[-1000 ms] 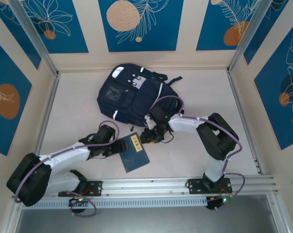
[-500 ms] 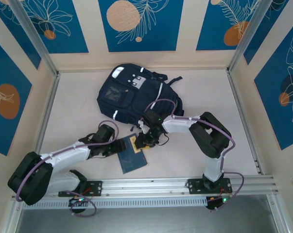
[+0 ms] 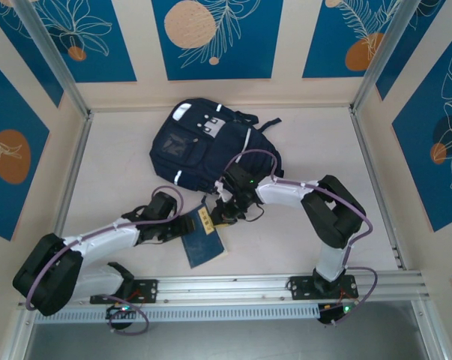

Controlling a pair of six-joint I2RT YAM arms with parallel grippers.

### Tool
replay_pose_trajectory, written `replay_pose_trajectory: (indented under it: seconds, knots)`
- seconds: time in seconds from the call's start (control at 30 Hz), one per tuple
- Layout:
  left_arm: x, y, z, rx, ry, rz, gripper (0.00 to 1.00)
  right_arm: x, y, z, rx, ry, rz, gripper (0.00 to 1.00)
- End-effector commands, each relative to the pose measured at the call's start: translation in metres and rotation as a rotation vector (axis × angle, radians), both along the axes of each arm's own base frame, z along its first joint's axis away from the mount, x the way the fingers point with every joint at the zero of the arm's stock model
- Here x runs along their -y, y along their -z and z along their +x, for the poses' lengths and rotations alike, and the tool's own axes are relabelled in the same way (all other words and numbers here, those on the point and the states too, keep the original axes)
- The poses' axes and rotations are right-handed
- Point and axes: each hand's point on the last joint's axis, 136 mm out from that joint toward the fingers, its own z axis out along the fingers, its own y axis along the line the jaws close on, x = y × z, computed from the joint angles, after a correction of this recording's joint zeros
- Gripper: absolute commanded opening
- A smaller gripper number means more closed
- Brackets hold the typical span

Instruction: Pack books, pencil case, and school supplies into a backpack

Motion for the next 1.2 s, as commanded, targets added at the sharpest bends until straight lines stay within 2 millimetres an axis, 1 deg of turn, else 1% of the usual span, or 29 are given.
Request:
replay_pose_trajectory:
  seconds: [0.0,0.07,0.23,0.4,0.57,0.73,0.87,1.03,1.1,1.17]
  knots:
    - [0.018,0.011,-0.007,-0.025,0.06,-0.081,0.56,-0.008,-0.009,-0.007,-0.058,-0.003,0.08,0.06]
    - [0.017,0.009,-0.007,-0.019,0.058,-0.078,0.56,-0.01,-0.007,-0.008,-0.071,0.0,0.091,0.04]
    - [0.015,0.002,-0.006,0.005,0.052,-0.079,0.56,-0.014,-0.007,-0.009,-0.104,0.004,0.144,0.05]
    - [0.016,0.004,-0.006,0.001,0.053,-0.081,0.56,-0.017,-0.007,-0.011,-0.133,0.003,0.176,0.12]
    - [0.018,0.006,-0.006,-0.008,0.057,-0.089,0.56,-0.017,0.003,-0.013,-0.145,0.006,0.157,0.12]
    - [0.015,0.003,-0.006,0.002,0.05,-0.079,0.56,-0.011,0.011,-0.01,-0.134,0.022,0.122,0.09]
    - [0.01,0.0,-0.006,0.019,0.042,-0.058,0.57,-0.008,0.014,-0.01,-0.123,0.025,0.105,0.0]
    - [0.008,-0.002,-0.005,0.026,0.044,-0.045,0.58,-0.004,0.016,-0.007,-0.108,0.036,0.095,0.0]
    - [0.003,-0.002,-0.005,0.02,0.038,-0.022,0.62,-0.001,0.013,-0.004,-0.103,0.049,0.104,0.0]
    - [-0.002,-0.003,-0.006,0.022,0.029,-0.001,0.66,0.0,0.007,-0.002,-0.112,0.063,0.141,0.0]
